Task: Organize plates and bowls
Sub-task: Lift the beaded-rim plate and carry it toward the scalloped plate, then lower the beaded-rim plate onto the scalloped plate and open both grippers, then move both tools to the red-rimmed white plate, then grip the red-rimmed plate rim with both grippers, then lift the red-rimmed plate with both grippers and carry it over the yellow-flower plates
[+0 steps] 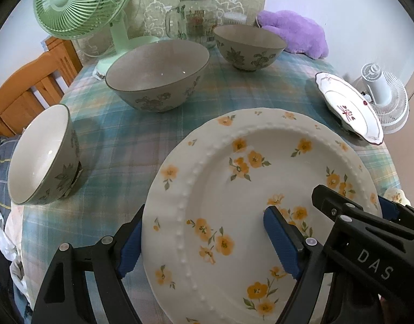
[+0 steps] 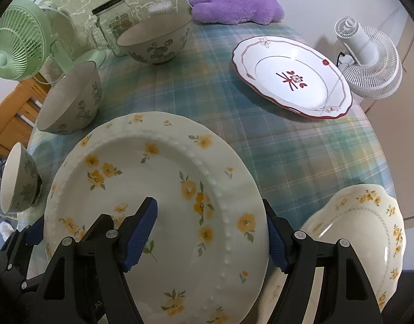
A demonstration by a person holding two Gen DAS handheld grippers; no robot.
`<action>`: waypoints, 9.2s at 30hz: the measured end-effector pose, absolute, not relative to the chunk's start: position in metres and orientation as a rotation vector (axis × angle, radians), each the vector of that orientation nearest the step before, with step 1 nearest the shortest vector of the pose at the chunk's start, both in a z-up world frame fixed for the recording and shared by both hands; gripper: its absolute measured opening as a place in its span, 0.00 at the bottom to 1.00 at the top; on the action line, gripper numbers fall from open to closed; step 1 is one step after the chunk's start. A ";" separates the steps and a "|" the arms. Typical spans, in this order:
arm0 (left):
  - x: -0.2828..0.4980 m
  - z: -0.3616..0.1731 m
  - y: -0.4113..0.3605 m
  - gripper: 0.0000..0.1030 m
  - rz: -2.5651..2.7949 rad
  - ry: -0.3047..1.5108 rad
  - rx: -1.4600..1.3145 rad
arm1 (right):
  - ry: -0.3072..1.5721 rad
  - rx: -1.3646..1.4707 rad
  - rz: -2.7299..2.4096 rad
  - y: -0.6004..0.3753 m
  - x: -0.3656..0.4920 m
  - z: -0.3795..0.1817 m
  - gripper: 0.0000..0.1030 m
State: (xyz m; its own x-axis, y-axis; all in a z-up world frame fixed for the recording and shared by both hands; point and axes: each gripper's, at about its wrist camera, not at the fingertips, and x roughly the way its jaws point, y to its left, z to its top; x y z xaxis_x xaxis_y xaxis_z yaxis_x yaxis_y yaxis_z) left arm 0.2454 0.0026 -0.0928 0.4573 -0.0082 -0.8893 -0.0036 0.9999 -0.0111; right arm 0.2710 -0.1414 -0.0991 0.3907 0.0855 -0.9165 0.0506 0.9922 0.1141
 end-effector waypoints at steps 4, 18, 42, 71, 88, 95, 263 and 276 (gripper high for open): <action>0.237 -0.084 -0.003 0.81 0.011 1.087 -0.031 | 1.155 0.122 0.044 -0.147 0.263 -0.090 0.74; 0.198 -0.054 -0.034 0.81 -0.007 1.018 -0.044 | 1.088 0.092 0.064 -0.180 0.228 -0.056 0.74; 0.148 -0.036 -0.101 0.80 -0.275 0.991 0.055 | 1.022 0.194 -0.183 -0.248 0.134 -0.032 0.74; 0.136 -0.079 -0.200 0.80 -0.102 1.079 -0.072 | 1.123 0.063 -0.021 -0.353 0.154 -0.076 0.74; 0.148 -0.102 -0.214 0.80 -0.091 1.125 -0.079 | 1.172 0.033 -0.032 -0.363 0.164 -0.096 0.73; 0.152 -0.107 -0.219 0.80 -0.073 1.123 -0.049 | 1.195 0.034 -0.026 -0.366 0.170 -0.105 0.71; 0.409 -0.088 -0.211 0.74 -0.010 1.028 0.020 | 1.078 0.041 0.042 -0.323 0.445 -0.100 0.63; 0.370 -0.040 -0.210 0.74 -0.044 0.992 0.001 | 1.042 0.049 0.006 -0.323 0.404 -0.048 0.63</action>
